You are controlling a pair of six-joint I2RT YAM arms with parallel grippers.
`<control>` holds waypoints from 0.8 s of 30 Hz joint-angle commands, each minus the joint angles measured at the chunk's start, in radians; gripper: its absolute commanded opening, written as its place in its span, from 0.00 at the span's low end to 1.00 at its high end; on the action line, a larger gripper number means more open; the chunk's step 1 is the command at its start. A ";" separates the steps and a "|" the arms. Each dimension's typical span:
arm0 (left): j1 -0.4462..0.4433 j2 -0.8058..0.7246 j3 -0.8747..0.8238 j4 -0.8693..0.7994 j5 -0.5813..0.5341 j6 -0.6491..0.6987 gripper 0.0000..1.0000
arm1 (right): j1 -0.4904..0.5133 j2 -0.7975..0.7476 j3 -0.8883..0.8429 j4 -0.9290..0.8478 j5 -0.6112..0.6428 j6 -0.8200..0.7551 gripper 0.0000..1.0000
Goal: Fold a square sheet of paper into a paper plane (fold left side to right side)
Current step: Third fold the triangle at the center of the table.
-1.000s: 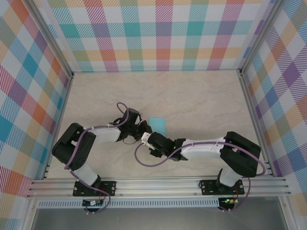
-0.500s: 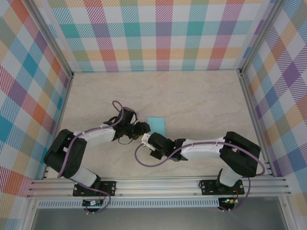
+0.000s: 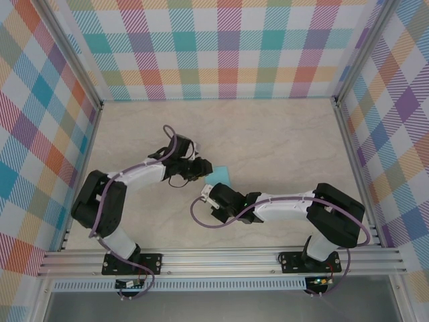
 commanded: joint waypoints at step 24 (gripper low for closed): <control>-0.077 0.446 0.291 -0.123 -0.030 0.114 0.13 | -0.215 -0.049 0.011 -0.096 -0.379 0.124 0.00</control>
